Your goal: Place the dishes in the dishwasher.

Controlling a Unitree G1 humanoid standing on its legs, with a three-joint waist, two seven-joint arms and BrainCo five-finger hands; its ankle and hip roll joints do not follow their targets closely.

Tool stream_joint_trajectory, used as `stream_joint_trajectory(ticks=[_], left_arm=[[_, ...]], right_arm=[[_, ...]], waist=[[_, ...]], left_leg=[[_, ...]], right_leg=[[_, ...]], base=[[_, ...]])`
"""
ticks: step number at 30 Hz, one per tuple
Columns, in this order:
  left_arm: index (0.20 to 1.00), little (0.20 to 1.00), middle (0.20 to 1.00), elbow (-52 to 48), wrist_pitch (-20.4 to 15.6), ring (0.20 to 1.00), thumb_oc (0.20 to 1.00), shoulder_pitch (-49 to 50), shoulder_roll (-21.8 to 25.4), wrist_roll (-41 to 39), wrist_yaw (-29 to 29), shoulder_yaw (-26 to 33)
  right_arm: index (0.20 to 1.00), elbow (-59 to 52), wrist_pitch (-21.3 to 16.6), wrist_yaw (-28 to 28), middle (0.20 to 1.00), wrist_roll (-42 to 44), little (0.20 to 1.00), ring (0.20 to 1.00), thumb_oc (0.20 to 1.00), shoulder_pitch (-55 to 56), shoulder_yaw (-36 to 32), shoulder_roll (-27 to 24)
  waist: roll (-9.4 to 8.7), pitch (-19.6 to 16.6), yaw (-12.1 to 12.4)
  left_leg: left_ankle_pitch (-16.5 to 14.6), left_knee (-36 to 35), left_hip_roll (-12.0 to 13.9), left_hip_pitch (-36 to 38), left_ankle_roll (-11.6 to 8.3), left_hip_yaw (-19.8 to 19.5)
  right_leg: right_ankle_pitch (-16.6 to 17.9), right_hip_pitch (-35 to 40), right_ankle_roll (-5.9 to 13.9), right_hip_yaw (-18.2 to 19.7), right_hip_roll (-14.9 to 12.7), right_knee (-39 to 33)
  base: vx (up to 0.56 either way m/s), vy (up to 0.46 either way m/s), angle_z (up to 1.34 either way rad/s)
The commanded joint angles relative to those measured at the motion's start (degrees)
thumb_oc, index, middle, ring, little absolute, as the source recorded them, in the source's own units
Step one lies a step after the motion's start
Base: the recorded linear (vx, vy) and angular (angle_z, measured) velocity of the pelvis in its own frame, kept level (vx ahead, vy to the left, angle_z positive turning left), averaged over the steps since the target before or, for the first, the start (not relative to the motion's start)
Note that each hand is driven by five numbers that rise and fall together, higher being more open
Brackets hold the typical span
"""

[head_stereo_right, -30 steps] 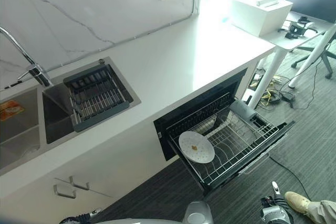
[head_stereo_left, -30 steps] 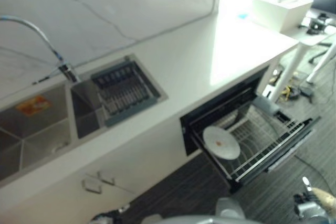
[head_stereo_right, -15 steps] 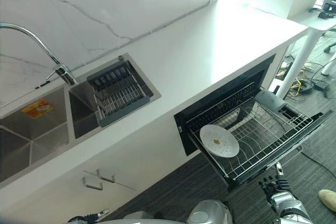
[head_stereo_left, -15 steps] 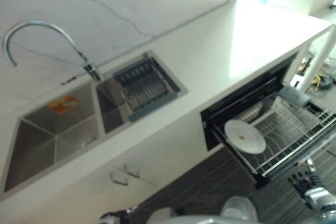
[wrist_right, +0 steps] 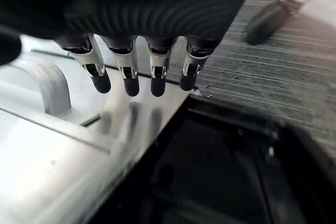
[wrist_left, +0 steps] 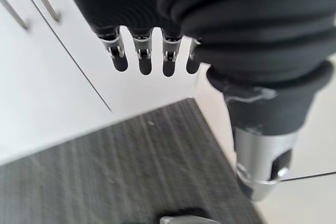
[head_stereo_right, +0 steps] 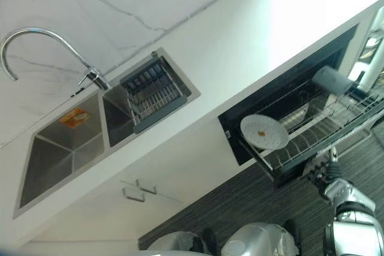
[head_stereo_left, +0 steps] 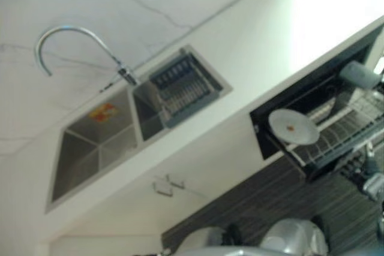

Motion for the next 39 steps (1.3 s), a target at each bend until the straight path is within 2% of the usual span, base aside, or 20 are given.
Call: stream_joint_trajectory(ticks=[1, 6, 10, 13, 16, 17, 19, 21, 24, 25, 27, 28, 30, 33, 36, 38, 39], left_arm=[[1.0, 1.0, 1.0, -0.4, -1.2, 1.0, 1.0, -2.7, 3.0, -0.8, -0.8, 0.8], [1.0, 1.0, 1.0, -0.8, -2.7, 1.0, 1.0, -1.9, 3.7, -1.5, -1.7, -0.8], [1.0, 1.0, 1.0, -0.2, -4.4, 1.0, 1.0, -0.3, 4.7, 0.0, -3.8, 0.0], [1.0, 1.0, 1.0, 0.4, -5.1, 1.0, 1.0, 1.1, 4.8, 2.3, -5.1, 0.6], [1.0, 1.0, 1.0, 0.0, -5.5, 1.0, 1.0, 2.1, 5.5, 3.7, -4.6, 1.4], [1.0, 1.0, 1.0, -0.9, -5.4, 1.0, 1.0, 2.5, 6.3, 3.3, -3.5, 2.1], [1.0, 1.0, 1.0, -1.7, -5.6, 1.0, 1.0, 2.8, 7.2, 4.0, -3.1, 2.7], [1.0, 1.0, 1.0, -3.1, -6.9, 1.0, 1.0, 3.5, 7.9, 4.9, -2.7, 2.4], [1.0, 1.0, 1.0, -5.0, -8.3, 1.0, 1.0, 3.9, 8.8, 3.7, -1.2, 2.8], [1.0, 1.0, 1.0, -6.1, -9.3, 1.0, 1.0, 3.6, 9.5, 3.0, -0.4, 2.9], [1.0, 1.0, 1.0, -7.2, -9.2, 1.0, 1.0, 3.1, 10.1, 1.3, 0.6, 3.2], [1.0, 1.0, 1.0, -10.8, -9.2, 1.0, 1.0, 0.7, 11.6, -2.7, 2.9, 4.1], [1.0, 1.0, 1.0, -12.6, -8.9, 1.0, 1.0, -1.1, 12.2, -5.0, 4.1, 4.1], [1.0, 1.0, 1.0, -16.4, -8.5, 1.0, 1.0, -5.4, 11.4, -12.5, 8.3, 4.6], [1.0, 1.0, 1.0, -19.5, -8.2, 1.0, 1.0, -8.8, 10.8, -17.4, 10.4, 4.2], [1.0, 1.0, 1.0, -21.3, -9.0, 1.0, 1.0, -9.5, 10.1, -18.9, 11.5, 4.9], [1.0, 1.0, 1.0, -21.9, -9.9, 1.0, 1.0, -9.3, 10.1, -19.4, 11.1, 5.0]], right_arm=[[1.0, -3.4, -0.5, -0.3, 1.0, -3.4, 1.0, 1.0, 1.0, -16.1, 4.0, 1.7], [1.0, 0.4, -1.0, -3.7, 1.0, -2.7, 1.0, 1.0, 1.0, -31.3, 10.9, -3.1], [1.0, 2.6, -2.0, -6.2, 1.0, -2.1, 1.0, 1.0, 1.0, -40.4, 15.6, -4.8], [1.0, 3.8, -2.7, -6.2, 1.0, -4.2, 1.0, 1.0, 1.0, -45.2, 18.6, -4.8], [1.0, 3.7, -3.7, -6.8, 1.0, -4.6, 1.0, 1.0, 1.0, -48.7, 21.4, -4.1], [1.0, 3.5, -4.7, -6.7, 1.0, -3.8, 1.0, 1.0, 1.0, -49.3, 21.7, -4.2], [1.0, 3.1, -5.4, -6.9, 1.0, -3.1, 1.0, 1.0, 1.0, -49.8, 21.7, -4.0], [1.0, 2.7, -8.3, -6.5, 1.0, -2.9, 1.0, 1.0, 1.0, -50.6, 22.3, -3.8], [1.0, -1.1, -11.0, -5.9, 1.0, -4.6, 1.0, 1.0, 1.0, -48.1, 21.6, -3.0], [1.0, -3.8, -12.3, -5.6, 1.0, -1.3, 1.0, 1.0, 1.0, -45.6, 20.6, -2.2], [1.0, -7.1, -13.6, -5.8, 1.0, -0.4, 1.0, 1.0, 1.0, -42.3, 18.8, -1.0], [1.0, -18.2, -14.0, -6.5, 1.0, -0.1, 1.0, 1.0, 1.0, -32.6, 14.7, 3.0], [1.0, -25.2, -13.1, -7.3, 1.0, -0.3, 1.0, 1.0, 1.0, -26.3, 13.0, 5.7], [1.0, -38.5, -14.9, -8.6, 1.0, -3.5, 1.0, 1.0, 1.0, -11.4, 11.5, 12.2], [1.0, -42.9, -17.1, -7.6, 1.0, -4.6, 1.0, 1.0, 1.0, 0.0, 11.2, 17.5], [1.0, -43.1, -17.9, -6.8, 1.0, -4.1, 1.0, 1.0, 1.0, 3.3, 11.0, 18.7], [1.0, -41.6, -20.2, -4.7, 1.0, -4.1, 1.0, 1.0, 1.0, 7.0, 10.7, 19.9]], waist=[[-0.91, 0.9, 5.3], [2.31, 4.1, 7.7], [2.9, 5.6, 9.6], [2.22, 6.1, 11.5], [0.59, 6.8, 13.8], [-0.46, 6.8, 14.8], [-1.32, 6.9, 15.7], [-2.27, 7.0, 16.9], [-3.82, 7.1, 17.1], [-4.69, 7.4, 16.8], [-5.44, 7.6, 16.4], [-7.0, 8.6, 14.4], [-7.98, 9.1, 12.7], [-9.6, 10.1, 8.6], [-10.73, 10.5, 5.7], [-11.1, 10.2, 4.8], [-11.29, 10.0, 4.2]], left_leg=[[-5.6, -5.5, 8.6, 7.1, -9.26, -4.4], [-3.3, -5.5, 8.7, 2.3, -9.62, -5.7], [-1.2, -5.5, 9.9, -1.5, -9.98, -7.0], [-0.1, -5.5, 11.1, -4.0, -10.32, -8.0], [1.3, -5.5, 12.7, -6.7, -10.38, -9.3], [1.8, -5.5, 13.6, -7.8, -10.46, -9.9], [2.2, -5.5, 14.5, -8.8, -10.48, -10.3], [2.7, -5.5, 15.4, -9.7, -10.41, -11.1], [3.1, -5.5, 16.5, -10.0, -10.33, -11.4], [3.3, -5.5, 17.5, -10.0, -10.31, -11.4], [3.3, -5.5, 17.9, -9.9, -10.22, -11.4], [3.5, -5.5, 19.4, -9.7, -10.08, -10.6], [3.4, -5.5, 20.2, -9.4, -9.95, -10.0], [3.3, -5.5, 21.1, -9.0, -9.66, -8.8], [2.7, -5.5, 21.9, -7.7, -9.65, -7.5], [2.8, -5.5, 22.2, -7.4, -9.81, -7.1], [2.4, -5.5, 22.8, -6.2, -10.07, -6.1]], right_leg=[[9.1, -8.8, -0.44, 3.5, 1.5, -3.9], [6.2, -10.0, -0.86, 3.6, 3.0, -3.9], [4.7, -12.3, -1.41, 3.3, 5.3, -3.9], [4.2, -13.7, -2.14, 2.5, 6.7, -3.9], [3.8, -14.4, -3.16, 0.7, 8.5, -3.9], [3.6, -14.4, -3.51, -0.3, 9.5, -3.9], [3.3, -14.3, -3.91, -1.2, 10.5, -3.9], [2.7, -13.8, -4.64, -2.7, 12.0, -3.9], [2.5, -13.6, -5.1, -3.4, 13.5, -3.9], [2.3, -13.4, -5.39, -3.5, 14.4, -3.9], [2.2, -13.1, -5.46, -3.4, 15.0, -3.9], [2.2, -13.0, -5.62, -2.8, 16.4, -3.9], [2.0, -12.9, -5.78, -2.1, 17.2, -3.9], [2.0, -13.2, -6.17, -0.3, 18.7, -3.9], [1.2, -12.2, -6.37, 0.2, 19.4, -3.9], [1.2, -12.0, -6.53, 0.0, 19.5, -3.9], [0.6, -10.9, -6.62, -0.5, 19.7, -3.9]], base=[[-0.12, 0.114, 0.13], [-0.13, 0.025, 0.27], [-0.13, -0.168, 0.47], [-0.08, -0.258, 0.33], [-0.09, -0.355, -0.14], [-0.06, -0.4, 0.22], [-0.05, -0.359, 0.27], [-0.01, -0.294, 0.36], [0.02, -0.173, 0.13], [0.03, -0.167, -0.1], [0.0, -0.104, -0.22], [-0.04, -0.085, -0.2], [-0.04, -0.041, -0.2], [-0.1, 0.033, -0.2], [-0.12, 0.023, -0.15], [-0.14, -0.002, -0.18], [-0.15, -0.003, -0.16]])
